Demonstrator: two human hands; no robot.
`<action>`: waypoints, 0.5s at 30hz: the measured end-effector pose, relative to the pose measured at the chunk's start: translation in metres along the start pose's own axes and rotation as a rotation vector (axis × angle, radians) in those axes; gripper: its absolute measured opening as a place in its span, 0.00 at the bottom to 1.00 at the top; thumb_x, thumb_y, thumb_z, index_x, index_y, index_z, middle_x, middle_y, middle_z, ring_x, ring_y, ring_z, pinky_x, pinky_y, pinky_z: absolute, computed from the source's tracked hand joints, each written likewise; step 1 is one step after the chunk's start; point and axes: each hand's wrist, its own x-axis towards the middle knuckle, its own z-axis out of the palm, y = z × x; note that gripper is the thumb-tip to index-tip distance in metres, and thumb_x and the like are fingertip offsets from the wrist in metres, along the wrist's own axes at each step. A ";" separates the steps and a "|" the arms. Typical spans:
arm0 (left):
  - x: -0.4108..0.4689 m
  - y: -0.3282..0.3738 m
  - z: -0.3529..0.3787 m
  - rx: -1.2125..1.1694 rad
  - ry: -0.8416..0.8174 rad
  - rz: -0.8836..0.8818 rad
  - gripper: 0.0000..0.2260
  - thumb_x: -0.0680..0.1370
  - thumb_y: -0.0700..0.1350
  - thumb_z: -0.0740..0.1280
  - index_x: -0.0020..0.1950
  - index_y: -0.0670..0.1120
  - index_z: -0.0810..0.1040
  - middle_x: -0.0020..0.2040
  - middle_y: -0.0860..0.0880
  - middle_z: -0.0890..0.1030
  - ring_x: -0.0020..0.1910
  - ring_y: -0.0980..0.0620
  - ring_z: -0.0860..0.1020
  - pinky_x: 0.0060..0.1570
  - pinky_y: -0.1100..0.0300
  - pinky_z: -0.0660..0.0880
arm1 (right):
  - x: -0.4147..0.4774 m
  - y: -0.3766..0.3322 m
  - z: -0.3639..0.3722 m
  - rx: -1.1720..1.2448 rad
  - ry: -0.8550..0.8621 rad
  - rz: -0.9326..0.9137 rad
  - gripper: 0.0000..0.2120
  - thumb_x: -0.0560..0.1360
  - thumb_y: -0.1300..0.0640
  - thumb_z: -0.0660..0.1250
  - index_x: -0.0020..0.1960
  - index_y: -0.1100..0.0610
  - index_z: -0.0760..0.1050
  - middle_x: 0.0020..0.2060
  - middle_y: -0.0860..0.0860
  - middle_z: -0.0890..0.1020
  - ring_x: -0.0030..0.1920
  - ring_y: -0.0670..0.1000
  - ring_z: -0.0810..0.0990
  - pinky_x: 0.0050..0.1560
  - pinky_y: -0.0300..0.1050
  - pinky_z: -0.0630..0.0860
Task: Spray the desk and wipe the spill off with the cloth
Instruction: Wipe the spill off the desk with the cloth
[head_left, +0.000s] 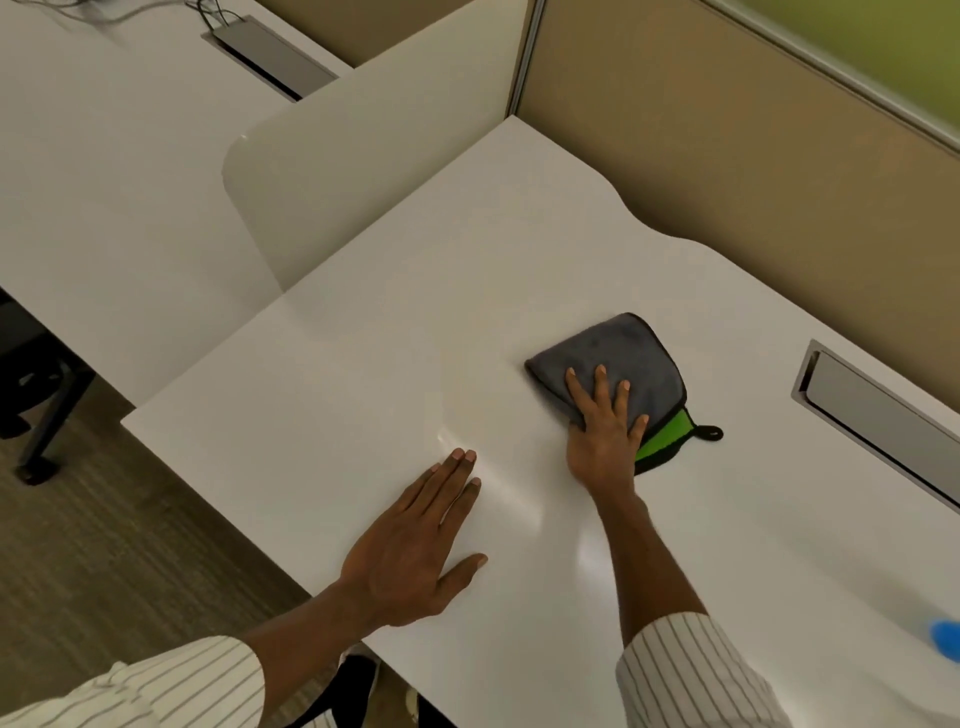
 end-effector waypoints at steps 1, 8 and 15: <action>-0.001 0.000 0.000 -0.007 0.005 -0.001 0.36 0.87 0.64 0.58 0.87 0.40 0.60 0.89 0.42 0.53 0.89 0.45 0.51 0.84 0.49 0.58 | 0.001 0.003 -0.001 -0.002 -0.005 0.000 0.37 0.81 0.62 0.59 0.82 0.37 0.50 0.85 0.46 0.48 0.84 0.58 0.42 0.79 0.74 0.44; -0.001 0.001 -0.001 -0.033 -0.002 -0.009 0.37 0.87 0.65 0.58 0.87 0.41 0.58 0.90 0.43 0.51 0.89 0.46 0.50 0.84 0.50 0.58 | -0.096 -0.005 0.021 0.023 0.065 0.094 0.39 0.81 0.63 0.60 0.83 0.37 0.47 0.85 0.46 0.44 0.84 0.57 0.38 0.78 0.74 0.42; 0.001 0.000 -0.001 -0.022 -0.007 0.001 0.37 0.87 0.64 0.58 0.87 0.41 0.59 0.90 0.42 0.51 0.89 0.45 0.50 0.84 0.50 0.58 | -0.114 0.004 0.028 -0.019 0.136 0.155 0.44 0.77 0.66 0.62 0.83 0.38 0.47 0.85 0.46 0.46 0.84 0.58 0.40 0.78 0.75 0.44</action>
